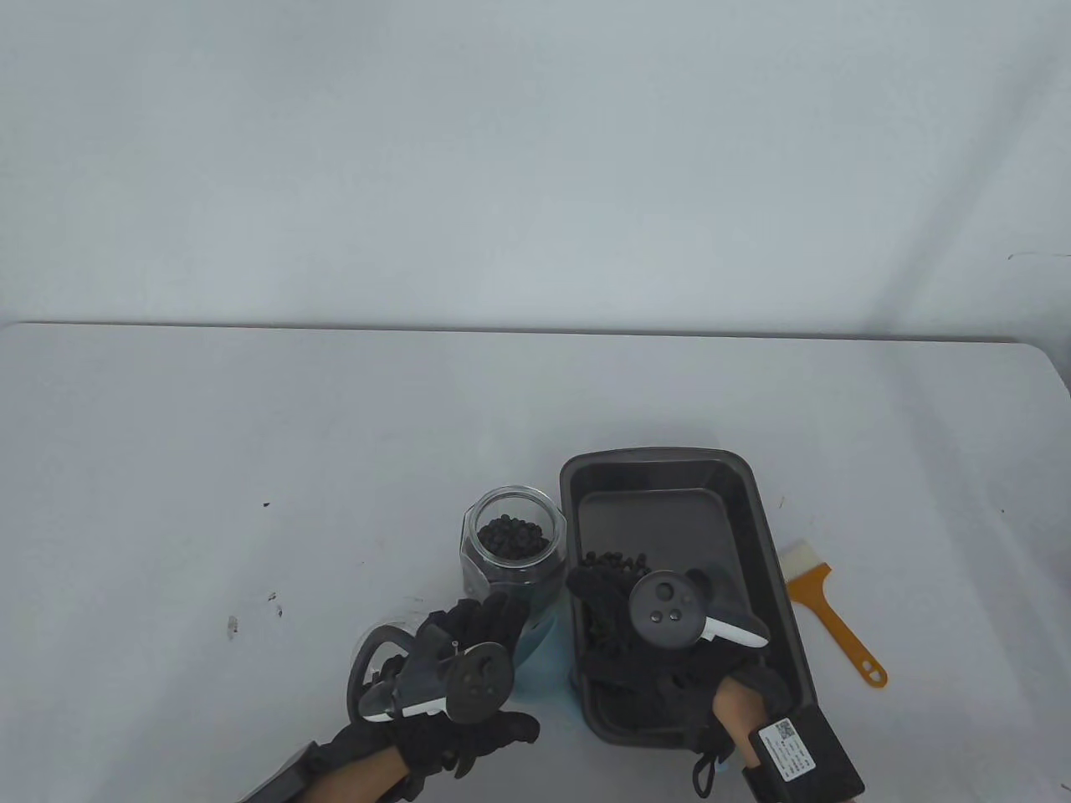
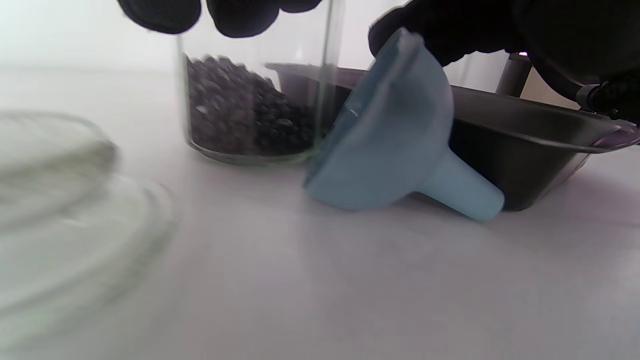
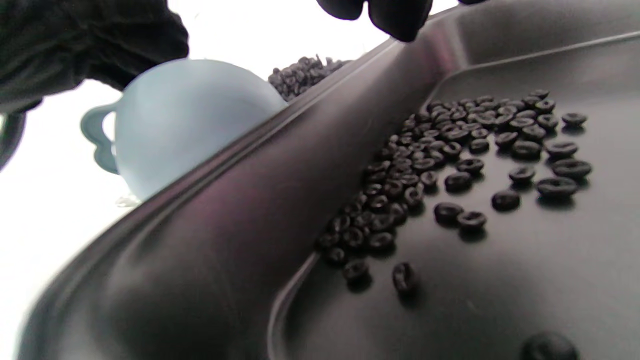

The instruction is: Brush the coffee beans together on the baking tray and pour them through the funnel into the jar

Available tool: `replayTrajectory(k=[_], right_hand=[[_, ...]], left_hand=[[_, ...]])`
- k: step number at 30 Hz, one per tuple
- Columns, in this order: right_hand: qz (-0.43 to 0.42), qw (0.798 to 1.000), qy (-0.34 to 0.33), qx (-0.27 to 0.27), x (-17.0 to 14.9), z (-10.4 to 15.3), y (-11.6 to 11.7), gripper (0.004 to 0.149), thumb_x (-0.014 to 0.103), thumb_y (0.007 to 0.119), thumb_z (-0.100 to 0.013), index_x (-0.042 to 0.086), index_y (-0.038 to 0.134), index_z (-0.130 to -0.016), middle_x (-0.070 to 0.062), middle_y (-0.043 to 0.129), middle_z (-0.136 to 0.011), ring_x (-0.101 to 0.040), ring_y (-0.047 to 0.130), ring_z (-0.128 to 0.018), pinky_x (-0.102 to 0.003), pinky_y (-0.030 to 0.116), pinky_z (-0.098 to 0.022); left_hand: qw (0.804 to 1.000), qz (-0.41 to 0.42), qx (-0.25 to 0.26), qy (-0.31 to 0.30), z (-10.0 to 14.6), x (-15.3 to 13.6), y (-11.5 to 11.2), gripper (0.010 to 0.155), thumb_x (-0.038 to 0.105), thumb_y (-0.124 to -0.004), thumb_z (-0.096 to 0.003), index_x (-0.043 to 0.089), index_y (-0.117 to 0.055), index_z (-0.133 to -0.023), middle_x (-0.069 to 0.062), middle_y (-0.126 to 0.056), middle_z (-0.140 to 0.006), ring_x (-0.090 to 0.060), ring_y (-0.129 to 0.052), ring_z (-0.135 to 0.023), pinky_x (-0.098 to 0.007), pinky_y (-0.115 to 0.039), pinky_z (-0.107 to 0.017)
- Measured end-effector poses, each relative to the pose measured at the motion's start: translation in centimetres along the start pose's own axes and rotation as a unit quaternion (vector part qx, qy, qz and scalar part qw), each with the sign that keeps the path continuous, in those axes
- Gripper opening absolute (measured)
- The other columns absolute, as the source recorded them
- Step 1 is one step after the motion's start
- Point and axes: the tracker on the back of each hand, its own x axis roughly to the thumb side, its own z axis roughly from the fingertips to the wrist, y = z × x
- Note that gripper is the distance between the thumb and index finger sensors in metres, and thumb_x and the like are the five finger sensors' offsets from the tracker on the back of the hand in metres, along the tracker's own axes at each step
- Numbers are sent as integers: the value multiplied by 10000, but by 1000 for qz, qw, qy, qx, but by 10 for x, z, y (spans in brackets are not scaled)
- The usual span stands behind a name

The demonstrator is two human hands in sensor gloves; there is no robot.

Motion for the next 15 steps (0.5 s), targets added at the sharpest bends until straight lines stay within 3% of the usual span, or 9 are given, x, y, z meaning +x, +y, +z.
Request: replayTrajectory(k=[4,6,11,15], right_hand=[[0,1000,-1,0,0,0,0,836,658,606,-334,349,187,-988,-227,488,-1054,-465,655,-910,-649,523,-657],[-1,1000,-1,0,0,0,0,836,657,607,-333,350,188,-987,-228,490,-1053,-465,655,-910,-649,523,-657],[-2,1000,-1,-2,-1,0,0,836,657,607,-333,348,189,-988,-227,489,-1054,-465,655,-910,-650,523,-656],[-2,1000,0,-3,-1,0,-1,836,657,607,-334,348,188,-988,-226,487,-1055,-465,653,-912,-649,524,-656]], left_hand=[[999,39,11,10,-14,2,-16,1102,793,-739,-317,123,-277,-1059,-121,-510,-1078,-320,-727,-967,-587,-679,-704],[997,64,42,28,-16,1,-21,1037,773,-767,-307,143,-388,-1039,-79,-626,-1019,-267,-829,-886,-547,-730,-675],[983,162,73,32,-17,-8,-26,645,634,-816,-355,256,-711,-868,87,-904,-756,-105,-1033,-622,-460,-830,-603],[964,260,48,39,-18,-16,-27,500,529,-845,-371,250,-797,-784,87,-962,-639,-110,-1059,-528,-473,-828,-582]])
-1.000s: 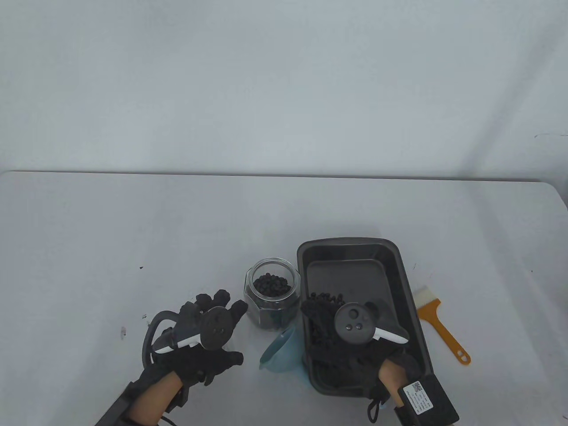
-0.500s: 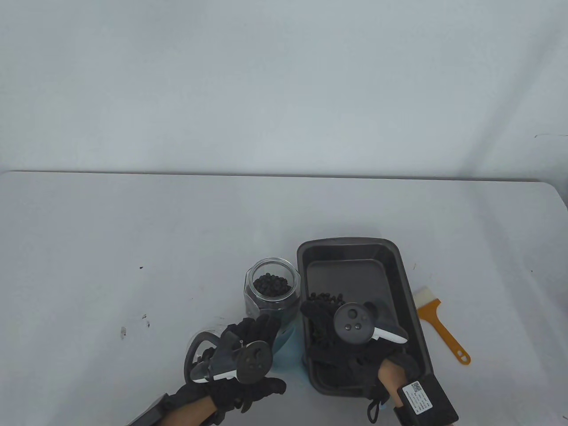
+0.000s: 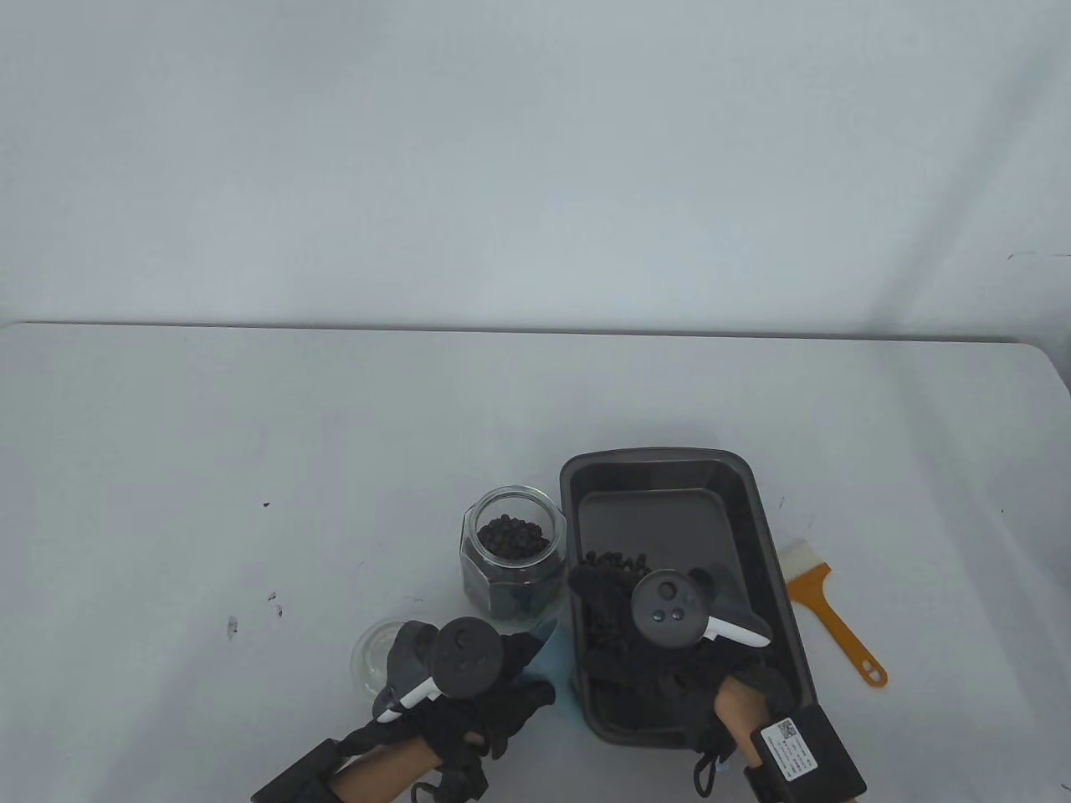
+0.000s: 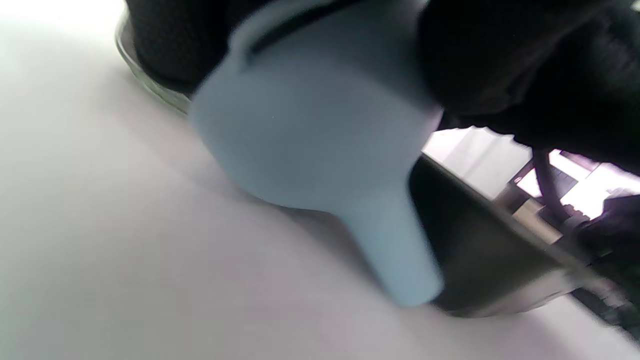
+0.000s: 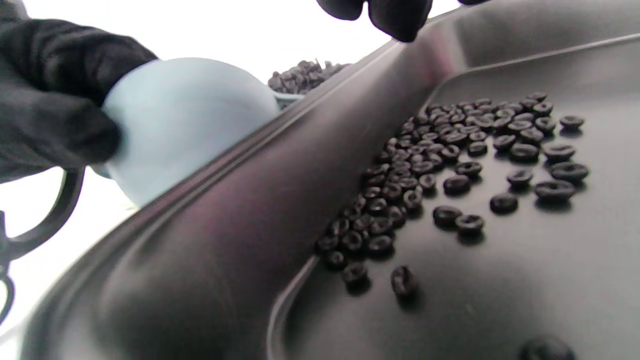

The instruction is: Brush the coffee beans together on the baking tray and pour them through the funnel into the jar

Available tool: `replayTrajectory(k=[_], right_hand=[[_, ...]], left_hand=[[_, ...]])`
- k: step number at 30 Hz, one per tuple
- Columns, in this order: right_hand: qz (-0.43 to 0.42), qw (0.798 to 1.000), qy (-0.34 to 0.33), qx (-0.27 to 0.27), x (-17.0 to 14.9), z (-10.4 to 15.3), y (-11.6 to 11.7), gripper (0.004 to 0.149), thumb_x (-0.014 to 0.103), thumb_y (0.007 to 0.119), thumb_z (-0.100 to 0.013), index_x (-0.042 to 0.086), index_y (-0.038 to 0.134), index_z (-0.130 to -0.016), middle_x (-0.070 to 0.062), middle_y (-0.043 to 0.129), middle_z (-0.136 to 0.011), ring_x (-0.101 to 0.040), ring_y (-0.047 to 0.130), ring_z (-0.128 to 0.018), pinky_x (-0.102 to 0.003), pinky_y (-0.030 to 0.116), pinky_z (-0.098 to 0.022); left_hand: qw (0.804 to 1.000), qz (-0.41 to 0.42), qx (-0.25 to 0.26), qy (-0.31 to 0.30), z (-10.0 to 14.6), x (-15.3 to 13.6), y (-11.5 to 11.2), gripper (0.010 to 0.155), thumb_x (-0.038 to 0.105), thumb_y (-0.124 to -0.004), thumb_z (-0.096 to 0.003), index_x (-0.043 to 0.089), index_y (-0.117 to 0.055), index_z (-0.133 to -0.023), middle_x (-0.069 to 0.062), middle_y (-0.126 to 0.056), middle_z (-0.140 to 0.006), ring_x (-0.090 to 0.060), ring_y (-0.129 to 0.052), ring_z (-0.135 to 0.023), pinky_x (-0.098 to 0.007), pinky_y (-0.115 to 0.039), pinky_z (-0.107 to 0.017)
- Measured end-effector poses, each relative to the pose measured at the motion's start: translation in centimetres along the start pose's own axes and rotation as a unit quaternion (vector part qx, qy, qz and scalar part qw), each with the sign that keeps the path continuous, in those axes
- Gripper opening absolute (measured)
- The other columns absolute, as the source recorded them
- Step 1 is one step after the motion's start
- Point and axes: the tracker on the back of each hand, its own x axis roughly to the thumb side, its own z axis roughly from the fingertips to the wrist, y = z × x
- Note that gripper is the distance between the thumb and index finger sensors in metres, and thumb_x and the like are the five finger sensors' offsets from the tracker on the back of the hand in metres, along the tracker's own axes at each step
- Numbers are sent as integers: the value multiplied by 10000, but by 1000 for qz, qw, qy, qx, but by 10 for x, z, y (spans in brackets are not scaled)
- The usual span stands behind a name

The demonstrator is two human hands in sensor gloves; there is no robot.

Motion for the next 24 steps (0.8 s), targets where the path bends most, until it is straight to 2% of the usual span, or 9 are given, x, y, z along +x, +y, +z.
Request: replayTrajectory(k=[3,12,17,24], right_hand=[[-1,1000,0,-1,0,0,0,836,658,606,-333,349,188,-988,-224,488,-1055,-463,651,-914,-650,522,-656],[-2,1000,1,-1,-2,0,-1,835,658,605,-333,349,189,-988,-223,488,-1056,-463,654,-913,-649,524,-656],[-4,1000,1,-5,-3,1,-2,835,658,604,-333,349,189,-988,-221,488,-1057,-464,647,-917,-651,521,-657],[-3,1000,4,2,-3,1,0,834,657,604,-334,347,189,-988,-226,491,-1053,-464,657,-910,-649,524,-656]], left_hand=[[999,28,-15,-15,1,1,3,471,487,-846,-380,239,-807,-779,70,-962,-632,-125,-1047,-513,-467,-800,-604],[996,-19,-25,-84,10,36,23,470,454,-842,-387,215,-802,-790,38,-952,-629,-104,-1030,-466,-408,-853,-512],[994,-34,-20,-102,20,53,58,471,456,-848,-388,216,-804,-790,36,-954,-626,-104,-1032,-460,-408,-856,-504],[992,-49,47,-106,28,75,122,469,451,-857,-388,210,-814,-789,25,-957,-623,-118,-1028,-456,-418,-848,-500]])
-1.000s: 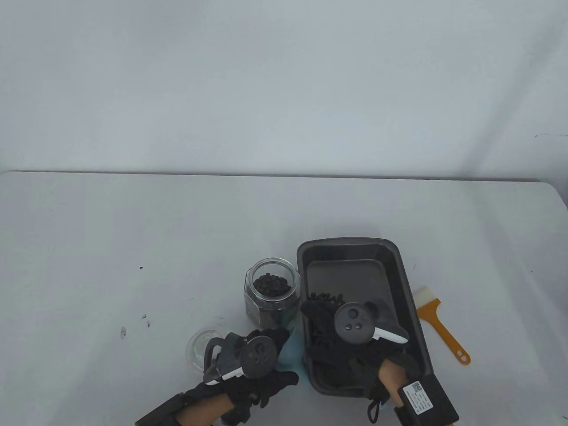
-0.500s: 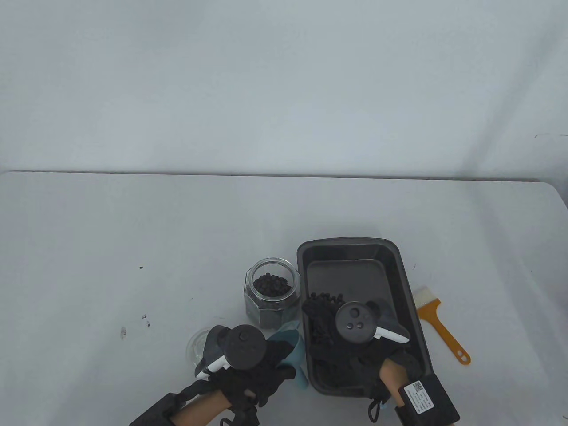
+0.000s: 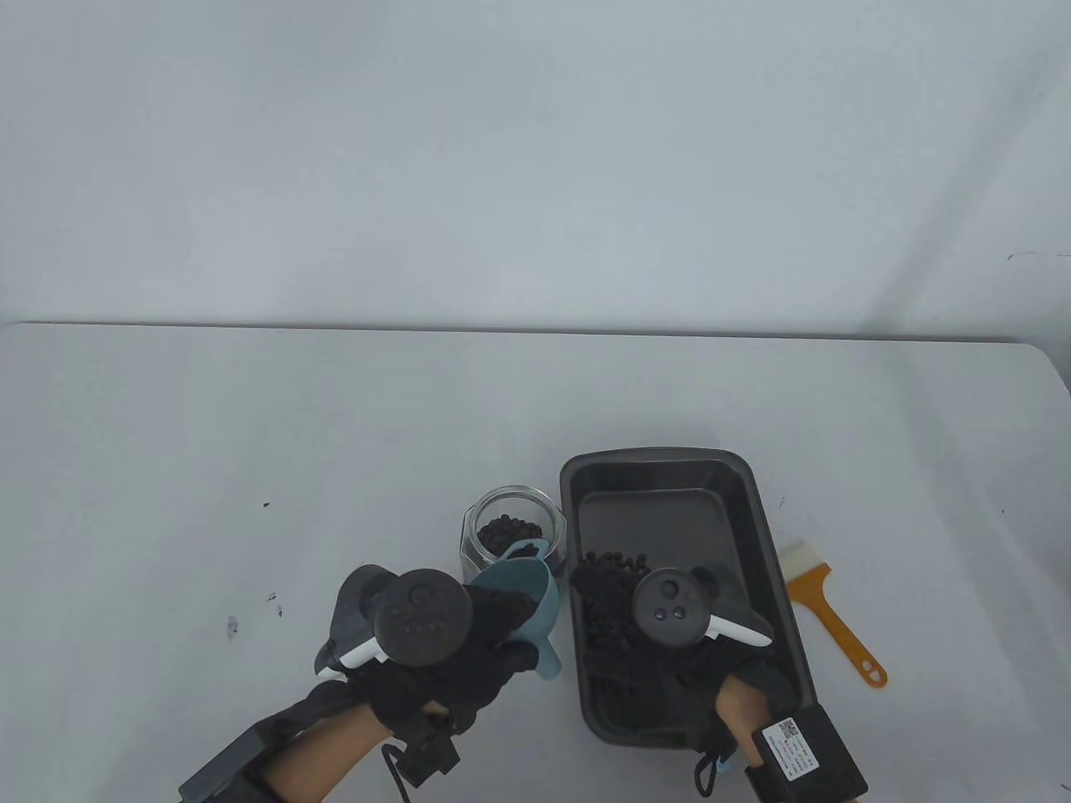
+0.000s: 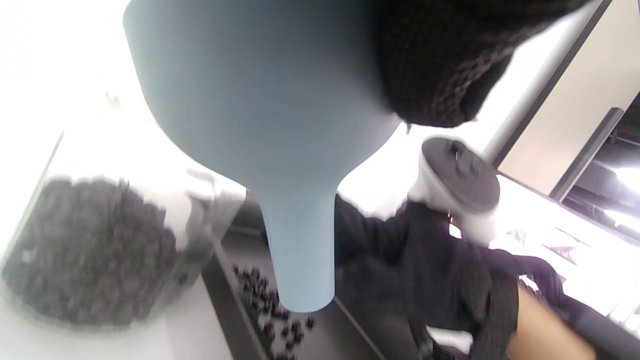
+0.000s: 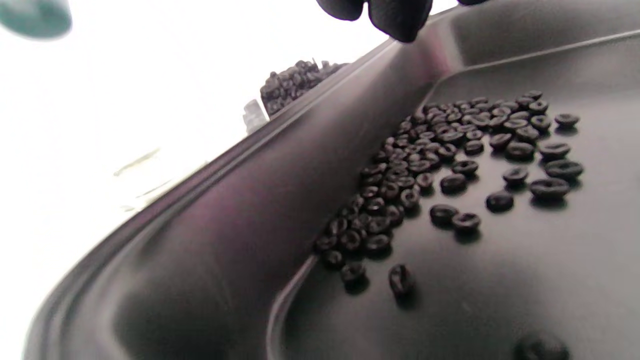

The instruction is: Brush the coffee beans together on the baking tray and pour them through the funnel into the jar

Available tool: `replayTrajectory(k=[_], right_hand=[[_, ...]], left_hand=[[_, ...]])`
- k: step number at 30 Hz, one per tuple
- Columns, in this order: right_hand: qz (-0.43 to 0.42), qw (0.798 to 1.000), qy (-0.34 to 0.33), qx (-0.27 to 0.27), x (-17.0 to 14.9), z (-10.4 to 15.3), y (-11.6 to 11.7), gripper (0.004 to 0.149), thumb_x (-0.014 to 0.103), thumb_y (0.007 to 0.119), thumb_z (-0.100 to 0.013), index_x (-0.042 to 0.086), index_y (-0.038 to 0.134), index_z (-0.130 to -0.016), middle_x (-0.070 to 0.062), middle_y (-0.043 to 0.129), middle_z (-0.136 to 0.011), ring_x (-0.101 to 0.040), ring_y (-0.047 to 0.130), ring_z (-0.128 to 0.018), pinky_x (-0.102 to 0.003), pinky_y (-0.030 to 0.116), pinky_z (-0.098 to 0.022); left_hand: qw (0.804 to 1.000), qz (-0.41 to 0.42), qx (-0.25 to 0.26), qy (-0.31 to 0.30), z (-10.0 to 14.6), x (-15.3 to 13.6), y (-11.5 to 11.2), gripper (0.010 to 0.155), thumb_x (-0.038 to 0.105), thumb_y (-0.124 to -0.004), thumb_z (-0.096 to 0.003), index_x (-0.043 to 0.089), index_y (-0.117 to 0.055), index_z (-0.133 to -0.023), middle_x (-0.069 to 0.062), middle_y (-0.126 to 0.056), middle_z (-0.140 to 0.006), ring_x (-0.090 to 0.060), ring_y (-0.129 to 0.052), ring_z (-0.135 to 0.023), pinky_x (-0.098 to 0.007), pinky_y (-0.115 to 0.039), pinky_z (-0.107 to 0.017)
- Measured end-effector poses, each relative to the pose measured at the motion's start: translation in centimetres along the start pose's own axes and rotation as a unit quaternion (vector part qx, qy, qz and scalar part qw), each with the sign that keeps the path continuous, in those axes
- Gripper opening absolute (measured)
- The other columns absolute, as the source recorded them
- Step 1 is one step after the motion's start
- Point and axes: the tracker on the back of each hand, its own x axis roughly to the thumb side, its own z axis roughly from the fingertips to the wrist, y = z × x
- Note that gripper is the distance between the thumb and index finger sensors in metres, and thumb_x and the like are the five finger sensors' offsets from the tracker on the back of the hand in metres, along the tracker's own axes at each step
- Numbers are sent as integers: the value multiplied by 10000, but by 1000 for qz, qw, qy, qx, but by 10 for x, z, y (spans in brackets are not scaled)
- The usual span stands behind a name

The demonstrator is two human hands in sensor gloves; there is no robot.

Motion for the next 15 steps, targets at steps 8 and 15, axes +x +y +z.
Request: replayTrajectory(k=[8,15], right_hand=[[-2,1000,0,1,0,0,0,834,658,603,-334,347,190,-988,-227,492,-1053,-464,658,-910,-650,524,-655],[-1,1000,1,5,0,0,1,834,658,603,-333,345,191,-988,-230,496,-1051,-463,665,-906,-648,527,-654]], left_hand=[[995,-73,67,18,-17,8,44,466,443,-851,-397,207,-812,-797,15,-951,-630,-128,-1016,-462,-425,-833,-507],[969,-223,101,22,-45,8,42,455,439,-844,-400,229,-815,-802,19,-947,-645,-132,-1005,-483,-423,-814,-540]])
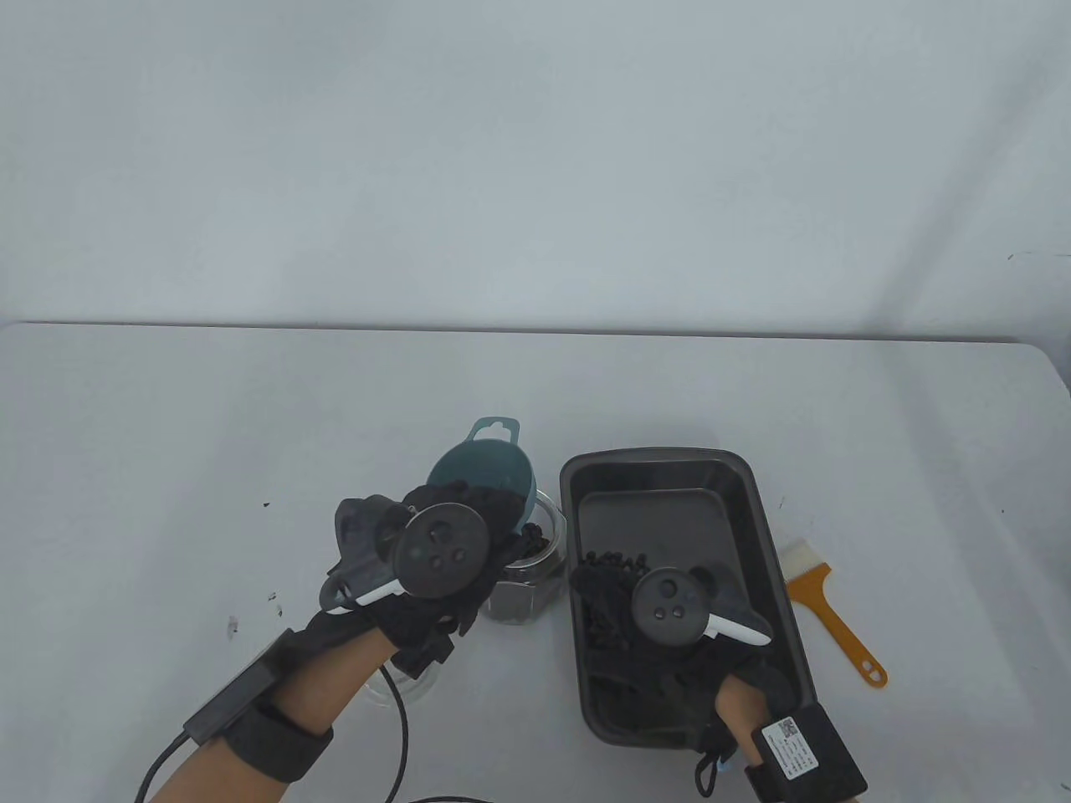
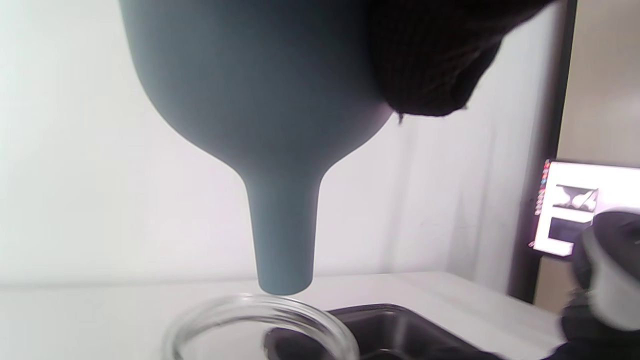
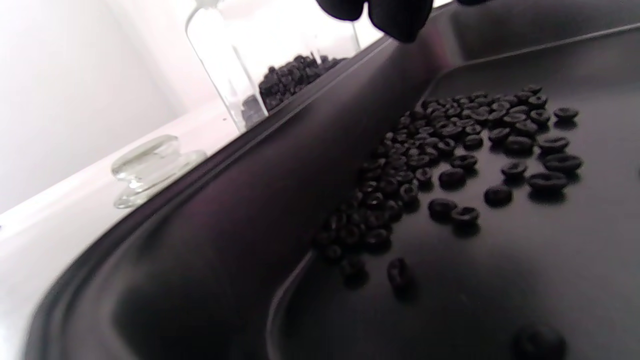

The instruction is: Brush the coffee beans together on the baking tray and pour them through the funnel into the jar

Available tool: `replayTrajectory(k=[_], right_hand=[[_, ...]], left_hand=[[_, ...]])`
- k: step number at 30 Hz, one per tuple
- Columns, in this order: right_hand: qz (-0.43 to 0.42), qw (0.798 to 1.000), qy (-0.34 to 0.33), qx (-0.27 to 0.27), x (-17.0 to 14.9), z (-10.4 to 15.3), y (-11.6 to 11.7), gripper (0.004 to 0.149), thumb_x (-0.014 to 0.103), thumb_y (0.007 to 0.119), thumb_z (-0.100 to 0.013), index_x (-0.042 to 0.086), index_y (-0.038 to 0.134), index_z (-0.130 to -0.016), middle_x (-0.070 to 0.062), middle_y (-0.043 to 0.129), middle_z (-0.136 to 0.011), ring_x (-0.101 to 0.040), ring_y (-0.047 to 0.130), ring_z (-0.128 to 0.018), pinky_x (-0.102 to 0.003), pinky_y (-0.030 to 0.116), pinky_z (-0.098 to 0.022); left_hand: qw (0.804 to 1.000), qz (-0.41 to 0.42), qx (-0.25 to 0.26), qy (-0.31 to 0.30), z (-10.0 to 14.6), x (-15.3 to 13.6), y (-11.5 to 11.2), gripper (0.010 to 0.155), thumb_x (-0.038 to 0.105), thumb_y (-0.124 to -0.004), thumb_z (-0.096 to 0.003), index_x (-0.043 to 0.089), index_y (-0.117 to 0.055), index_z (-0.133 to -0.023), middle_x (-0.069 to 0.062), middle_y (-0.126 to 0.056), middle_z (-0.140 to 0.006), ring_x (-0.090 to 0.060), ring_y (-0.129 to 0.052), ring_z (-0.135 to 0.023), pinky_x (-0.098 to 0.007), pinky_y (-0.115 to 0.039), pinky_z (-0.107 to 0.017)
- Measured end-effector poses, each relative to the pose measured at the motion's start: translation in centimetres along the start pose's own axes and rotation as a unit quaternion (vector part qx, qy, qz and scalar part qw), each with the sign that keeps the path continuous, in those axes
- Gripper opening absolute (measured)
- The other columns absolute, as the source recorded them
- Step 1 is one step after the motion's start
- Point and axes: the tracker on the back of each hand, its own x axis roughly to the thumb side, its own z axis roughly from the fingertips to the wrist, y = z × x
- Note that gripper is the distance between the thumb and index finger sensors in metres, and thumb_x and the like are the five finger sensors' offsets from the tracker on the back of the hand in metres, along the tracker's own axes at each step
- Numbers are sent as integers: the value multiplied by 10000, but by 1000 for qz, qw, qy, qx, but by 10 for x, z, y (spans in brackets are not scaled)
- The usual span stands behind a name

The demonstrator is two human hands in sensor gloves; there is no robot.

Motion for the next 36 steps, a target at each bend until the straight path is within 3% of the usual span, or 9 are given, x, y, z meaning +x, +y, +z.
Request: replayTrajectory(k=[9,17,29,36], right_hand=[[0,1000,-1,2,0,-1,0,835,657,603,-334,345,190,-989,-230,497,-1050,-463,665,-906,-648,528,-654],[0,1000,0,3,0,-1,0,833,656,604,-335,345,192,-989,-231,498,-1049,-464,668,-904,-648,529,-654],[0,1000,-1,5,0,-1,1,833,657,603,-334,345,191,-988,-232,498,-1048,-463,668,-904,-648,530,-653],[1,1000,-2,8,1,-1,1,834,656,604,-333,345,191,-988,-234,501,-1046,-463,674,-900,-648,532,-652]], left_hand=[[999,-27,-34,2,-22,1,-39,446,438,-836,-404,239,-819,-803,20,-948,-652,-134,-1002,-493,-420,-807,-557],[998,-19,-59,2,-28,3,-70,448,439,-835,-404,238,-819,-804,21,-948,-652,-131,-1003,-492,-418,-809,-555],[995,-35,-99,-2,-28,6,-94,449,448,-837,-400,249,-818,-802,29,-948,-653,-120,-1004,-496,-412,-809,-561],[992,-59,-111,-6,-25,9,-96,451,453,-841,-396,252,-820,-799,33,-951,-649,-115,-1008,-492,-409,-814,-560]])
